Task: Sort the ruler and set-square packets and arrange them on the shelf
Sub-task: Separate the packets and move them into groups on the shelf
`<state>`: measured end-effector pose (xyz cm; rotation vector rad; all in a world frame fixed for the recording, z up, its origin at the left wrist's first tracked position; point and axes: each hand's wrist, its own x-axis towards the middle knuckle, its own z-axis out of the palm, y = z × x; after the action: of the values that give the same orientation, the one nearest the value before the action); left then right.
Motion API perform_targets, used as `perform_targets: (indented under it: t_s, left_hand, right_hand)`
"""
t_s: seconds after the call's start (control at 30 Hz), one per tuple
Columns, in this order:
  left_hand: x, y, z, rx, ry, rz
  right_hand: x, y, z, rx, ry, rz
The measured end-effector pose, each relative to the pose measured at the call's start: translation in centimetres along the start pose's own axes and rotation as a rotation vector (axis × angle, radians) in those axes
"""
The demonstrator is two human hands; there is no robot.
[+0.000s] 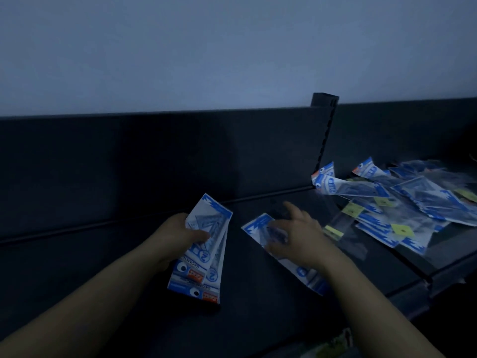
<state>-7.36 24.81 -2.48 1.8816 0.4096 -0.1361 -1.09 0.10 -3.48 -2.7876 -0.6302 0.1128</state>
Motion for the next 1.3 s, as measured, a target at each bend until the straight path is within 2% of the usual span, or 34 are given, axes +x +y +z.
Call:
perform_targets:
  t_s: [0.13,0.3,0.43,0.57,0.6,0.67,0.73,0.8,0.87,1.0,1.1,1.17,1.3]
  left_hand:
    - [-0.9,-1.5,-1.8,0.033,0.051,-0.056]
    - [-1.9,-2.0,-1.9,0.119,0.106,-0.002]
    - [-2.5,-2.6,-2.8,0.199,0.194,0.061]
    - [-3.1,-2.8,-2.8,0.285,0.195,0.039]
    - [-3.2,-2.6,-2.6,0.362,0.182,0.031]
    - [-3.3,-1.6,-2.2,0.671,0.204,0.032]
    - [-3.3,-0.5,-1.7,0.911,0.283,0.084]
    - [-3.0,0.7,-0.6,0.991,0.323,0.181]
    - [-2.5,2.1,1.2,0.954,0.276,0.256]
    - [-0.9,5.0,7.3,0.733,0.071,0.298]
    - [1.0,6.6,12.6,0.767,-0.106,0.257]
    - [2.4,7.3,15.7,0.857,-0.154,0.227]
    - [5.1,8.5,20.2,0.943,-0.118,0.240]
  right_hand:
    - [-0.2,-1.3,0.9,-0.051,-0.082,0.008]
    - [-0.3,-4.5,2.1,-0.053,-0.126,-0.073]
    - [0.0,-4.6,2.4,0.136,-0.132,-0.064]
    - [-0.1,-4.0,2.3,0.148,-0.149,-0.051]
    - [-0.2,-4.2,2.5,0.199,-0.167,-0.065]
    - [-0.2,-4.2,2.8,0.336,-0.155,-0.078]
    - [-0.4,-3.4,2.4,0.355,-0.051,-0.078]
    - [-0.9,-1.3,1.4,0.279,0.094,-0.025]
    - [-1.4,1.6,0.4,0.216,0.171,0.022]
    - [-2.2,7.8,-1.8,0.049,0.199,0.215]
    - [-2.7,11.7,-3.3,-0.010,0.182,0.296]
    - [-2.8,14.0,-3.7,-0.069,0.119,0.279]
    - [-2.5,16.2,-4.2,-0.190,-0.032,0.168]
